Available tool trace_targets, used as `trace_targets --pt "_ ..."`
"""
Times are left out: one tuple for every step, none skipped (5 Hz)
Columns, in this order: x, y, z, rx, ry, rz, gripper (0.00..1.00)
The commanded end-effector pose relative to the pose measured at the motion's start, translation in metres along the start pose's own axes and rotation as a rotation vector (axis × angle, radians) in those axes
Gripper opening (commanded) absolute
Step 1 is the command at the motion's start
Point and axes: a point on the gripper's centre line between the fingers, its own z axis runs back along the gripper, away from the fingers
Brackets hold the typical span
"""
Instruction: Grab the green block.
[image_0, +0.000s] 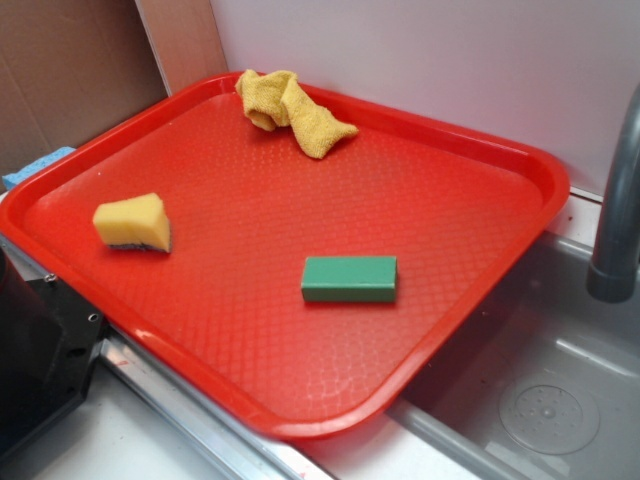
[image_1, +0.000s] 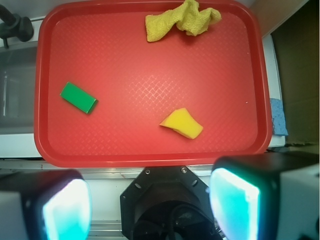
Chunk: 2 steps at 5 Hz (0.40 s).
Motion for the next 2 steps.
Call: trace_targets --pt "0.000 0.000 0.000 0.000 0.000 0.000 1.00" --pt "0.013 -0.007 -0.009 -0.010 -0.021 -0.114 1.00"
